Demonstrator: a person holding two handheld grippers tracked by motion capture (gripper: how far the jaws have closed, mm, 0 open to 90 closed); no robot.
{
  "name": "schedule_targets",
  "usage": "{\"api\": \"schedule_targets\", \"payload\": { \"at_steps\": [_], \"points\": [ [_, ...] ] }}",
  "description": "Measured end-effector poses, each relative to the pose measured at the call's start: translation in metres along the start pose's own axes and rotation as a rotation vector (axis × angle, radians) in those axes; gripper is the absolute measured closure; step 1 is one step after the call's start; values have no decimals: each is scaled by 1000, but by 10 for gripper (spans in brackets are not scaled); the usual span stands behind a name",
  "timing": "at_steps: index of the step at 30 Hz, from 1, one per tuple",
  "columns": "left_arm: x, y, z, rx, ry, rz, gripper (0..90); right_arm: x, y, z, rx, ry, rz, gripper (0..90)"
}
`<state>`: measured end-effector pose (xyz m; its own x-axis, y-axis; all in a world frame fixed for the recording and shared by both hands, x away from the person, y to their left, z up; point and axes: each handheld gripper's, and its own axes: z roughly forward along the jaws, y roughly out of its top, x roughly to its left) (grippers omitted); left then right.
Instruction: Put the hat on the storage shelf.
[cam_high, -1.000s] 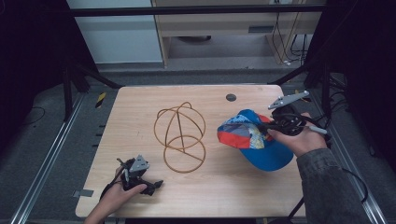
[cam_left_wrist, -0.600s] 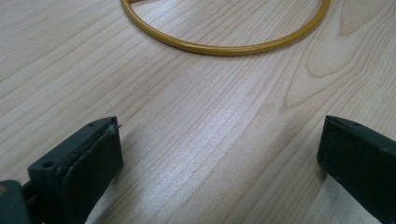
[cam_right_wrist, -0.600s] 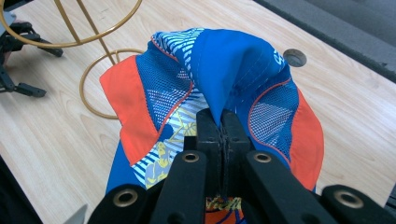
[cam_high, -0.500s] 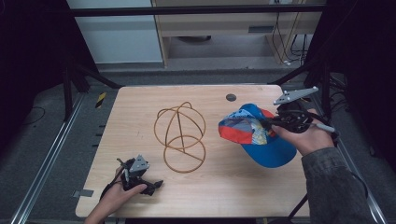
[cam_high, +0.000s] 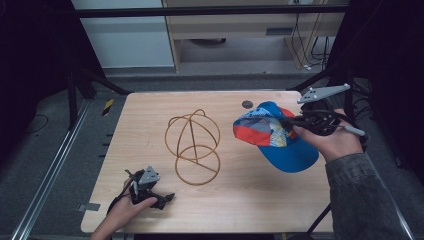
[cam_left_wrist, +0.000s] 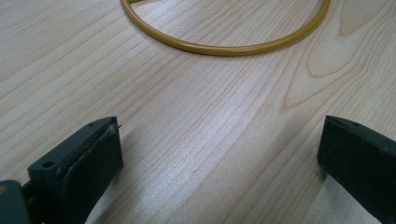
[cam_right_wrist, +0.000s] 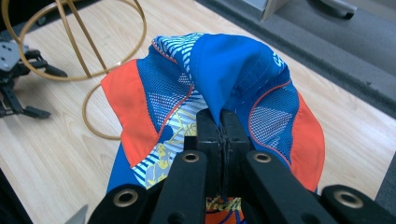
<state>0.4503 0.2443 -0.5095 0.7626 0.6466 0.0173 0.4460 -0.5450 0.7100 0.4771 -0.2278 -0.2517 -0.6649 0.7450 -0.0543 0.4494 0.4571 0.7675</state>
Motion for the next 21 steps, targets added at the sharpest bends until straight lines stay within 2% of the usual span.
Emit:
{"api": "schedule_targets", "payload": {
  "at_steps": [10,21],
  "points": [
    [0,0,0,0,0,0,0,5,17,-10,-40,-9,-17,890],
    [0,0,0,3,0,0,0,20,41,-7,-111,-9,-47,890]
  ]
}}
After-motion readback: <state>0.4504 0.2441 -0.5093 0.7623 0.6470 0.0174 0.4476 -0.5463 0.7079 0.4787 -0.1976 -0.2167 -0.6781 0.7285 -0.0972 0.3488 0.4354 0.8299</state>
